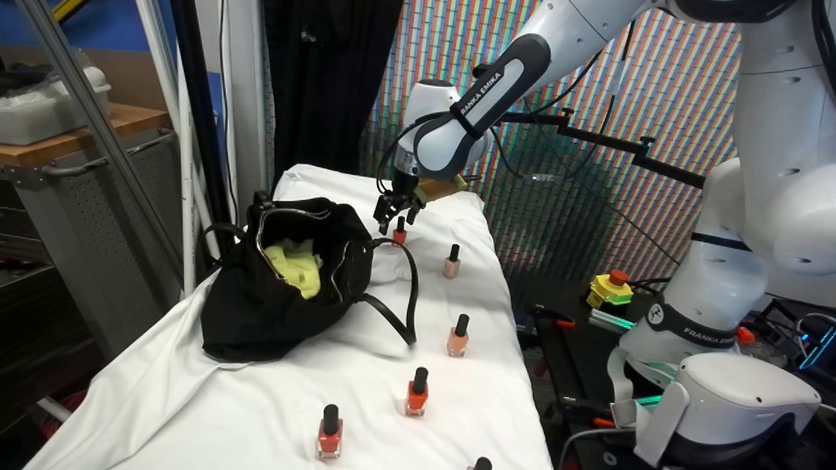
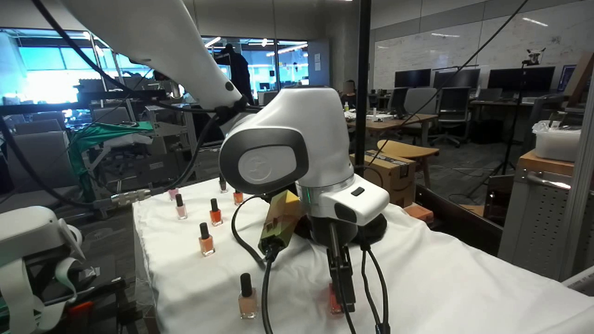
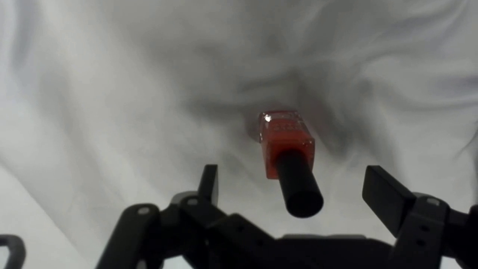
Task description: Pick up the nail polish and put them in the bag
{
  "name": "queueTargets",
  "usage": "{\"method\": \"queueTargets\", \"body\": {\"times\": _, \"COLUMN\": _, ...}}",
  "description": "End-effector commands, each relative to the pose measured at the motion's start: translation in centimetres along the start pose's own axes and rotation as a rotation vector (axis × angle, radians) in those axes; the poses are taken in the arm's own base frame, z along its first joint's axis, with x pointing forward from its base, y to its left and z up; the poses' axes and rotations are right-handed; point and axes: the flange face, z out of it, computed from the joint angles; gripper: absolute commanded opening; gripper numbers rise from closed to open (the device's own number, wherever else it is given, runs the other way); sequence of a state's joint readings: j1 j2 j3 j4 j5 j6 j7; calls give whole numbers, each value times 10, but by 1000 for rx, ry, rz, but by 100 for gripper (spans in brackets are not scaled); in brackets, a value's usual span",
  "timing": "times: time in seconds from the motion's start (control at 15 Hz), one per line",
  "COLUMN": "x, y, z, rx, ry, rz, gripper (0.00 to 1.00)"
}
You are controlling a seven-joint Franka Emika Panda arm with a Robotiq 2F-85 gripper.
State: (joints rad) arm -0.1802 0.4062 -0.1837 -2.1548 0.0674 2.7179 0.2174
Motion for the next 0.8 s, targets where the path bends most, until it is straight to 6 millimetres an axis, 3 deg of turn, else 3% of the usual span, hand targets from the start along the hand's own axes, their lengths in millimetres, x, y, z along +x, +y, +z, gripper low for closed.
{"method": "queueTargets", "body": {"times": 0.0, "x": 10, "y": -4, "z": 3, "rx": 1, "ry": 6, "rz": 0, "gripper": 100}}
{"method": "queueTargets", "body": {"times": 0.53, "x": 10, "y": -4, "z": 28, "rx": -13, "ry": -42, "rz": -1, "gripper": 100}}
{"method": "queueTargets", "body": {"times": 0.73, "x": 12, "y": -4, "z": 29, "rx": -15, "ry": -51, "rz": 0, "gripper": 100}}
